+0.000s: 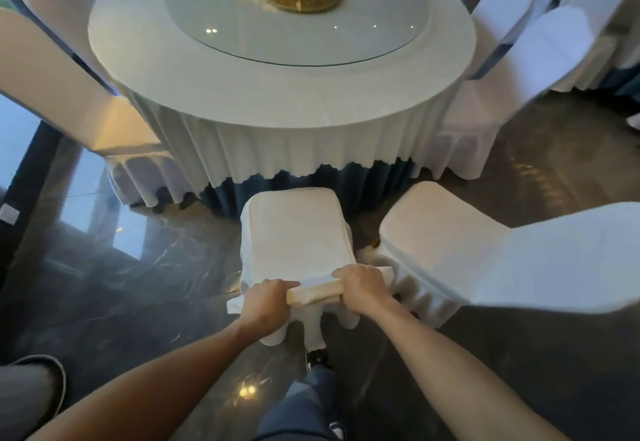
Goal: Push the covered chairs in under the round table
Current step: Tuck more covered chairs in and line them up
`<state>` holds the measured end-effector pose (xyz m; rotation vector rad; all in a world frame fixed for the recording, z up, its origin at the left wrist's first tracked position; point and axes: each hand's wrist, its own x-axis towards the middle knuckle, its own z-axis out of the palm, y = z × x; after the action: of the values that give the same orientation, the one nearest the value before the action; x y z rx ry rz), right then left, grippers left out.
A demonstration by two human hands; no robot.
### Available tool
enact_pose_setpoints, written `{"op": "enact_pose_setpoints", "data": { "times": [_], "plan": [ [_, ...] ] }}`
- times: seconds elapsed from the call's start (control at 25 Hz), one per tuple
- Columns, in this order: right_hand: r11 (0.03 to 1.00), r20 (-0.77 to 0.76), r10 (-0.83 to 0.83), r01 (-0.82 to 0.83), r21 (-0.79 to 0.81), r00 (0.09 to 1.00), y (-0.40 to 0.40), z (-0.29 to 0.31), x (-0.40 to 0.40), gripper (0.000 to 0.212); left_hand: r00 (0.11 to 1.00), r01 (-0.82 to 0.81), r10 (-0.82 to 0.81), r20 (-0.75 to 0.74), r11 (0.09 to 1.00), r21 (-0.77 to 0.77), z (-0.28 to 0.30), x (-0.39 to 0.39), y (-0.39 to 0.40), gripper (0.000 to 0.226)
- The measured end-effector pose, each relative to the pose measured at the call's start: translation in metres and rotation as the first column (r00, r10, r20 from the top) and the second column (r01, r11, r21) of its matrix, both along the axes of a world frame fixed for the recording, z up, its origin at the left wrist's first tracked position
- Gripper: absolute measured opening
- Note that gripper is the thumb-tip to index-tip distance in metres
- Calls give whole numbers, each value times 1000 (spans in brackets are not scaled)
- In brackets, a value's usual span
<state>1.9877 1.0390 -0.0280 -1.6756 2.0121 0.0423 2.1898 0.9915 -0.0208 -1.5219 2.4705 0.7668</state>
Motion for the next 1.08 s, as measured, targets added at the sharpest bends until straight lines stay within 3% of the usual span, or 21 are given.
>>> {"op": "enact_pose_setpoints", "data": {
  "times": [0.52, 0.68, 0.84, 1.0, 1.08],
  "plan": [
    [981, -15, 192, -193, -4, 981, -200, 1, -61, 11, 980, -193, 193, 42, 981, 0, -1, -59, -177, 46],
    [966, 67, 256, -255, -34, 964, -234, 6, -78, 13, 953, -299, 299, 46, 954, -5, -7, -71, -212, 41],
    [958, 103, 286, -288, 0, 953, -232, 8, -124, 9, 951, -295, 299, 77, 954, -55, -6, -107, -209, 39],
    [972, 187, 210, -225, 63, 960, -208, 14, -181, 50, 955, -221, 245, 168, 964, -148, 7, -154, -191, 39],
    [958, 146, 263, -277, 79, 954, -192, 20, -220, 57, 959, -138, 173, 223, 977, -164, 17, -203, -176, 42]
  ]
}}
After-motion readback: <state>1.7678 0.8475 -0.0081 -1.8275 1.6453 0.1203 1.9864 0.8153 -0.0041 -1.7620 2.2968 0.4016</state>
